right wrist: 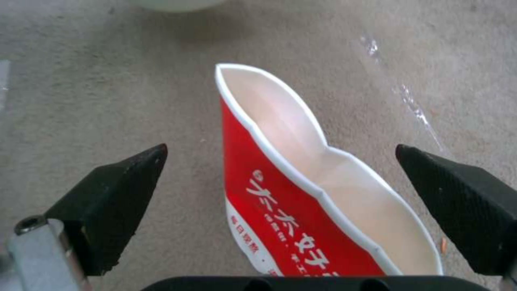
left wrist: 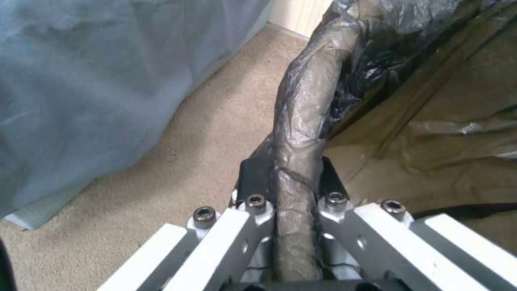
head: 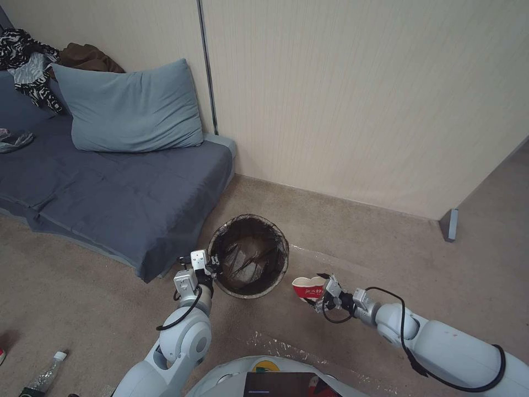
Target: Pick up the trash bin, then pick up the garbage from the floor and place it into the trash bin.
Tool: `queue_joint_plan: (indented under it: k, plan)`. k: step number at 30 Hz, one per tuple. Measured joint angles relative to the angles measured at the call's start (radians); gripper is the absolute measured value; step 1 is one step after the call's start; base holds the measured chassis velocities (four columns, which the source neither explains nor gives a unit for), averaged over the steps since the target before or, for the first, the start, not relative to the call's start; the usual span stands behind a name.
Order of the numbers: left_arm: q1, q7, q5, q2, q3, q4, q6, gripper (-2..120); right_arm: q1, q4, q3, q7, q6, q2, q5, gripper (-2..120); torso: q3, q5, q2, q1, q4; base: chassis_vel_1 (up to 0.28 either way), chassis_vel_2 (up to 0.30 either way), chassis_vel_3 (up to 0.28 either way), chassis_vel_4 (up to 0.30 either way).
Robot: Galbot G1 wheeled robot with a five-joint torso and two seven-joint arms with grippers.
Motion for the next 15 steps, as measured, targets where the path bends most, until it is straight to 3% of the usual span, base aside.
queue_joint_plan:
  k: [15]
  plan:
    - [0.004, 0.000, 0.003, -0.006, -0.001, -0.005, -0.003, 3, 0.043, -0.095, -0.031, 0.000, 0.005, 0.057, -0.008, 100, 0.000, 0.0000, 0.000, 0.000, 0.0001, 0.000, 0.000, 0.000, 0.000]
